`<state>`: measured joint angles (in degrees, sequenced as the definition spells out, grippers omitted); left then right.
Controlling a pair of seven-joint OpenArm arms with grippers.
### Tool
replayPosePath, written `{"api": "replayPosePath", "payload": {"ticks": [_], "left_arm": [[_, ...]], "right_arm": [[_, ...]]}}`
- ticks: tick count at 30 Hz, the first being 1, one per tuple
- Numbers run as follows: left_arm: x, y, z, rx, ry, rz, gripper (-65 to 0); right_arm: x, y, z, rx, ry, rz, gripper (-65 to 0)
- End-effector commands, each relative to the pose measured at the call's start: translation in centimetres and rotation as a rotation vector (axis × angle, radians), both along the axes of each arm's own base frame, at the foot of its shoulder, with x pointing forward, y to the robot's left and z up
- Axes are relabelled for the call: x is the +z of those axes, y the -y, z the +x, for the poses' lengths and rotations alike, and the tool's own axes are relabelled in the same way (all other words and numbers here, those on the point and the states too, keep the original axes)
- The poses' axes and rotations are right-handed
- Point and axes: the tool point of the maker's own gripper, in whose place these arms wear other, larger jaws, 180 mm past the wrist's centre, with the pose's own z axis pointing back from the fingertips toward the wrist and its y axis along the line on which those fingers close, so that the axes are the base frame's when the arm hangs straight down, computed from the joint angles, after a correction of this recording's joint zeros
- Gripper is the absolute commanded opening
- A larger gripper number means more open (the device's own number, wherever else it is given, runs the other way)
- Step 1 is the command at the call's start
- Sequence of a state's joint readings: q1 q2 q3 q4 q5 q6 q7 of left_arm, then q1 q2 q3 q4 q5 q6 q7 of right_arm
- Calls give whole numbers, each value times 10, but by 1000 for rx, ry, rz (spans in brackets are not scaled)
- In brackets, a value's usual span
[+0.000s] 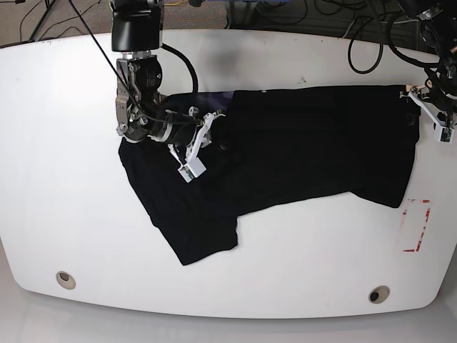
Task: Layout the t-shirt on the table in an organized manner, then fold the t-shirt properly
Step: 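Drag the held shirt edge with the right gripper toward the shirt's middle, then release and move the right gripper back to the shirt's corner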
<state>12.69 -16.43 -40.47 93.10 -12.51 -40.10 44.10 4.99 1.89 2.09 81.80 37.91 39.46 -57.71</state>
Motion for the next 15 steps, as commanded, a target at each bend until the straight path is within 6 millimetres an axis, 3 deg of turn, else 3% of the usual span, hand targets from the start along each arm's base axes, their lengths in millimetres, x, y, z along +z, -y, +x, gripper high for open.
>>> {"api": "replayPosePath", "payload": {"ticks": [1,7,12,15], "left_arm": [[14,-6,7,-6,42,20,-210],[12,-6,3,-7,32,21,-210],[12,-4,4,-14,32,22,-210],[12,-1,4,-15,38,15,-210]], "right_arm": [[22,-4,21,-12,68,53,-601],[32,-4,38,-13,97,57,-509],[55,1,42,-6,175,36,-341],[61,24,36,-15,211,-33,-287]]}}
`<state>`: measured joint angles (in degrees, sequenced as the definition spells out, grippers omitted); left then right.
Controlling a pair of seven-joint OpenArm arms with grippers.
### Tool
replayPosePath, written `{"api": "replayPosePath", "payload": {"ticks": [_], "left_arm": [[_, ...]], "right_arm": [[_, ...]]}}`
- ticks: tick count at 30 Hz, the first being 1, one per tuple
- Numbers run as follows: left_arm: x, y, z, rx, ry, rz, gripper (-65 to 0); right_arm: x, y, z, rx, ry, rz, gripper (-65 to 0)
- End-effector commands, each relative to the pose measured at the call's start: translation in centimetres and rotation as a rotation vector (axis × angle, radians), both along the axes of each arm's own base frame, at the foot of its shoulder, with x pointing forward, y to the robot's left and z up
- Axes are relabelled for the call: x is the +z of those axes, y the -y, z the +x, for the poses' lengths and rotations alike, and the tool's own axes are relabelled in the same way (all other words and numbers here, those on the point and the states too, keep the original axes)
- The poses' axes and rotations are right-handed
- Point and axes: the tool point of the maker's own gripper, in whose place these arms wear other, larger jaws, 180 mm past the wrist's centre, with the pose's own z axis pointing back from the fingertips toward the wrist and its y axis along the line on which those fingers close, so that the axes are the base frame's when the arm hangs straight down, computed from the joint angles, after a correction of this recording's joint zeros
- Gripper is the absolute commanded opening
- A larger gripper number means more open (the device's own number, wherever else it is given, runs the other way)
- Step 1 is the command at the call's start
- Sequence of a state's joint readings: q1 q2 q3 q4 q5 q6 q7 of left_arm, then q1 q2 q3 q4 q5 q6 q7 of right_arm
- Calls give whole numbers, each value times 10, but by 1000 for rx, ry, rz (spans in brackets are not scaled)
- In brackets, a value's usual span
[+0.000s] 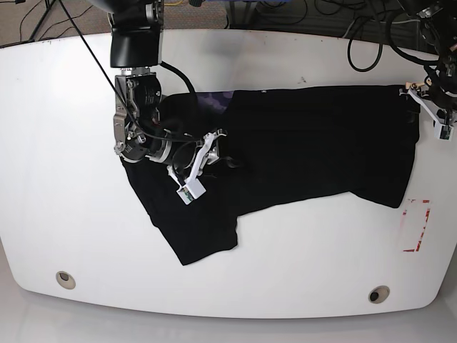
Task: Layout the t-shirt on the table in an organized manner, then fold the t-shirt properly
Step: 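Release and move the right gripper back to the shirt's corner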
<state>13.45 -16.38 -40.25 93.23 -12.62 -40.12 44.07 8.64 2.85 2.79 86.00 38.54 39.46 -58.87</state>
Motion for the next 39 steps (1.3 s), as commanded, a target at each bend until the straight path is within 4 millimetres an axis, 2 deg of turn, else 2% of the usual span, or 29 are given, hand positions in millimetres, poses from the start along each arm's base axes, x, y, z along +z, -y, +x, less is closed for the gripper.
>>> {"api": "replayPosePath", "payload": {"ticks": [1,3,5,9,11,17,23,26,30,33,39], "left_arm": [[16,-2,7,-15,48,21,-210],[20,2,5,-28,53,32,-210],[21,14,6,-44,67,25,-210],[34,34,11,-75,114,28,-210],[33,38,9,-75,116,23,-210],[31,39,8,-71,115,15,-206],[32,39,8,-72,115,18,-204],[32,38,8,-71,116,20,-204],[33,36,9,-69,118,23,-204],[37,32,10,-72,121,38,-204],[45,20,11,-45,139,57,-204]], "right_arm": [[26,24,3,-20,101,-39,-284],[29,36,-5,-26,123,-75,-293],[27,50,-17,-31,129,-120,-300],[14,90,-41,-59,103,-219,-296],[7,108,-53,-94,74,-246,-296],[-8,169,-77,-229,2,-327,-295],[-25,217,-98,-319,-63,-492,-295],[-31,226,-102,-328,-75,-544,-282],[-44,217,-111,-341,-102,-512,-203],[-51,217,-113,-355,-118,-491,-173],[-67,212,-117,-374,-161,-439,-185]]}}
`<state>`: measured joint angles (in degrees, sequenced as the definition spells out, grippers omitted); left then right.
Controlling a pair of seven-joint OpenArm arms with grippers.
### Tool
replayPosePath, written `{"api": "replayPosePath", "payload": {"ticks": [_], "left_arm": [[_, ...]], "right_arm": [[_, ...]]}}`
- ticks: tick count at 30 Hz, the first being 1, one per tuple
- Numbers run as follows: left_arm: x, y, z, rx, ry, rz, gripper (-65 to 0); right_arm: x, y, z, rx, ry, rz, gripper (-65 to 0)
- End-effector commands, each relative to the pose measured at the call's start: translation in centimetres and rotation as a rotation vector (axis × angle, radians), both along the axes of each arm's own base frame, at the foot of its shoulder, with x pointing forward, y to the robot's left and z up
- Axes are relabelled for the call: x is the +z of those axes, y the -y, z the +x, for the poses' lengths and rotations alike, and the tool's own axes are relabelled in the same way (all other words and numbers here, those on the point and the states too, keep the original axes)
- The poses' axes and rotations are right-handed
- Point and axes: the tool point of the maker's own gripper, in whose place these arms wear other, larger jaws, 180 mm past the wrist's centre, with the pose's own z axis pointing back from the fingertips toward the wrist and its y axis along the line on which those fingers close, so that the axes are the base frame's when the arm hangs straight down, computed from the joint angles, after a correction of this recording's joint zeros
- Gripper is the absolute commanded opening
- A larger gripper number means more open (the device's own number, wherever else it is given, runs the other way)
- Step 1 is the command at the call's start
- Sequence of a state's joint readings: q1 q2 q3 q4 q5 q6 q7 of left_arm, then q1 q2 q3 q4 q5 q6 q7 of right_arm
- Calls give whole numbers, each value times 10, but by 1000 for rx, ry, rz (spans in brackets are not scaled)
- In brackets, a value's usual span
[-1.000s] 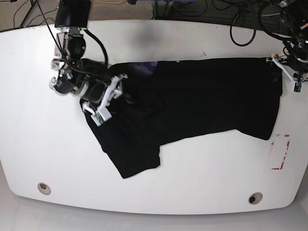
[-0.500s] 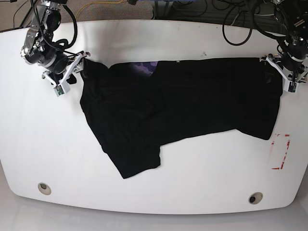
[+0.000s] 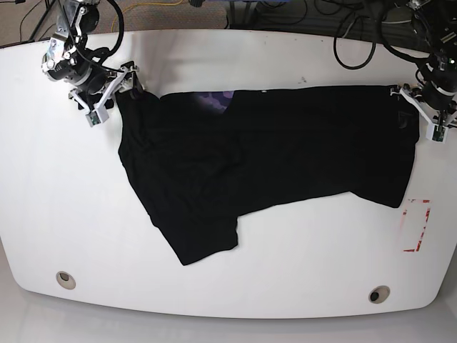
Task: Layout the t-shirt on the table in an organized manner, then fold the t-shirt properly
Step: 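Release and move the right gripper back to the shirt's corner, then grasp the shirt edge with both grippers and pull it taut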
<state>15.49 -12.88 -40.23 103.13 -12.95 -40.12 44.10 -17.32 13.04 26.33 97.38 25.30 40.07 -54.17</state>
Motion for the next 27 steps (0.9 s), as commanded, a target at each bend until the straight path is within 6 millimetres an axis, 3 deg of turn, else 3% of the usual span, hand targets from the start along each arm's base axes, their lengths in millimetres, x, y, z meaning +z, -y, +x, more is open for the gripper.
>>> {"api": "replayPosePath", "payload": {"ticks": [1,3,6,11,15,20,23,27], "left_arm": [[17,-12,4,19,53,23,-204],[19,-17,2,34,56,26,-204],[20,-25,1,62,64,24,-204],[7,-42,-6,126,42,-11,-204],[1,-59,-5,163,30,-28,-204],[-20,-65,-12,191,-20,-73,-204],[-25,-64,-13,191,-30,-82,-204],[-27,-62,-13,191,-33,-89,-204]], "right_arm": [[2,1,8,-12,20,14,-192],[0,0,8,-21,22,24,-208],[-2,1,8,-26,25,30,-289],[-2,0,7,-27,22,32,-499],[-3,-1,7,-25,21,32,-623],[-2,2,7,-20,19,20,-636],[-1,7,8,-5,17,2,-636],[-2,-2,7,38,8,2,-636]]}}
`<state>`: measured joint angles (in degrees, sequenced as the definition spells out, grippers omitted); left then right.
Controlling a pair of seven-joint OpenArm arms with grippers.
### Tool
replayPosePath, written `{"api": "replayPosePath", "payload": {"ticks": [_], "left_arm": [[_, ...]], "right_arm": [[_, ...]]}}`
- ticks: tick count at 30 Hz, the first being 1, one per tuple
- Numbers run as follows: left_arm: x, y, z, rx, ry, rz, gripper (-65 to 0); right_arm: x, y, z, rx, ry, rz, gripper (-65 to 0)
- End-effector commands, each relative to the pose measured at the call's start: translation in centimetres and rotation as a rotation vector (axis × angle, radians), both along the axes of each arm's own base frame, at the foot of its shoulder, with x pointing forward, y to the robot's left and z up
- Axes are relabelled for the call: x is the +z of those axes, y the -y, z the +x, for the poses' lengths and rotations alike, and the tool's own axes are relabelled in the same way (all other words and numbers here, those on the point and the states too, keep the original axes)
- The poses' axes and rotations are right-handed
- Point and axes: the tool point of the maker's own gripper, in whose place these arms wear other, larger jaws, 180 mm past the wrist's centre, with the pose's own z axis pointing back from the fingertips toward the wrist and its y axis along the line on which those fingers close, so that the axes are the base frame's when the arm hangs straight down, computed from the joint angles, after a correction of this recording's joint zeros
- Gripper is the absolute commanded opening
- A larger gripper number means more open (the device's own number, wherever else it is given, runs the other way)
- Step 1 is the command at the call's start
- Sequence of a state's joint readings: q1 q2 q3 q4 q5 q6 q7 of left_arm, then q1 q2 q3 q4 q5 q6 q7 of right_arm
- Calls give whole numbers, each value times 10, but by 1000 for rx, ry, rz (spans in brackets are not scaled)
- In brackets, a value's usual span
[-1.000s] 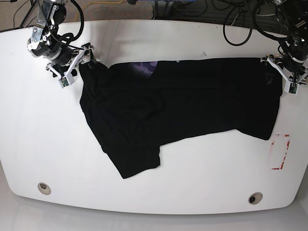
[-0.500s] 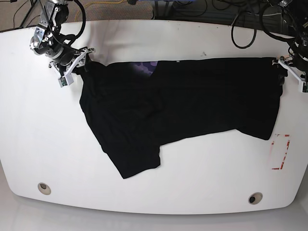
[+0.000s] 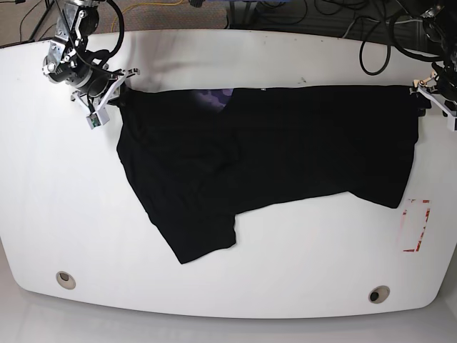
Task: Layout the t-shirt on the table in an organized manner, then fold the t-shirt properly
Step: 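Grasp the shirt edge with both grippers and pull it taut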
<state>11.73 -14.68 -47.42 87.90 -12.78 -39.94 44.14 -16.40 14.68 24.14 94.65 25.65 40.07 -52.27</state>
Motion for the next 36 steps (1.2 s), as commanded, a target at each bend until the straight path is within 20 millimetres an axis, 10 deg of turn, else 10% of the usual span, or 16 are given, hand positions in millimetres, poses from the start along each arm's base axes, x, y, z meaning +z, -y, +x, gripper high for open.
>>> {"api": "replayPosePath", "payload": {"ticks": [1,25,36], "left_arm": [[15,-4,11,-16,47,21,-204],[-36,25,2,-86,-88,-71,-217],[-49,36,-15,-150,-165,-62,-471]], "right_arm": [[3,-2,3,23,9,-13,-636],[5,-3,7,34,16,-15,-640],[9,11,7,50,13,-58,-644]]}}
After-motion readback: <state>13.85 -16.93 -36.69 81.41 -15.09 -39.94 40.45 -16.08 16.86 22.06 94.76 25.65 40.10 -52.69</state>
